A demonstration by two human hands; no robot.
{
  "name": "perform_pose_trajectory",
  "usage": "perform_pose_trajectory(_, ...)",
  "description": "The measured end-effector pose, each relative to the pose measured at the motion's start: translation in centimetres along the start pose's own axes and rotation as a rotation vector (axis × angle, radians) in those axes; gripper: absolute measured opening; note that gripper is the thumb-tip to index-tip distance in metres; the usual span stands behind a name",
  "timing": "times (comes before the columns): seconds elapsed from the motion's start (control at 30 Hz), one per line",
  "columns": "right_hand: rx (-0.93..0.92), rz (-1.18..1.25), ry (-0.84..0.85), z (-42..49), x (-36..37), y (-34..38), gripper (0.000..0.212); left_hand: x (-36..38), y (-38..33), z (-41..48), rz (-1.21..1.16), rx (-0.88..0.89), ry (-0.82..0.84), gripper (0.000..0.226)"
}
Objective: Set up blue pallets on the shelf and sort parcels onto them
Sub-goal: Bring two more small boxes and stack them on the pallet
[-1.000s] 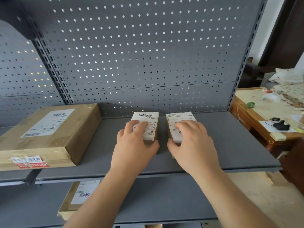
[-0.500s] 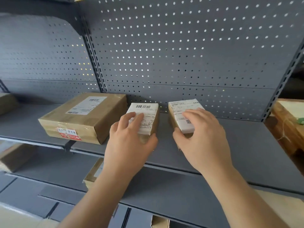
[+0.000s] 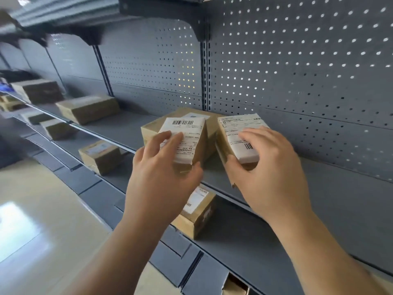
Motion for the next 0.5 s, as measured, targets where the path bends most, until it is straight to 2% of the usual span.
perform_pose_trajectory(0.1,-0.058,0.024,0.046,0.6,2.9,2.9,0.057,-1.7,3.8,0.2,0.016,-0.041,-0.032,0.075)
perform_pose_trajectory(0.27,-0.107,0.074,0.101,1.1,9.3,8.4,0.051,-4.7,11.5,0.2,0.045,-0.131,-0.108,0.074)
perform_pose_trajectory(0.5,-0.138,0.143,0.201,1.1,20.9,16.1,0.05,-8.0,24.2,0.4,0.138,-0.258,-0.101,0.072)
Point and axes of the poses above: each hand's wrist, its own z-axis towards the middle knuckle, its own x-axis out of the palm, y = z × x, the point moved 5 cm from there along z, towards the middle knuckle, and after that the axes turned 7 degrees about z, right-handed, at the moved point
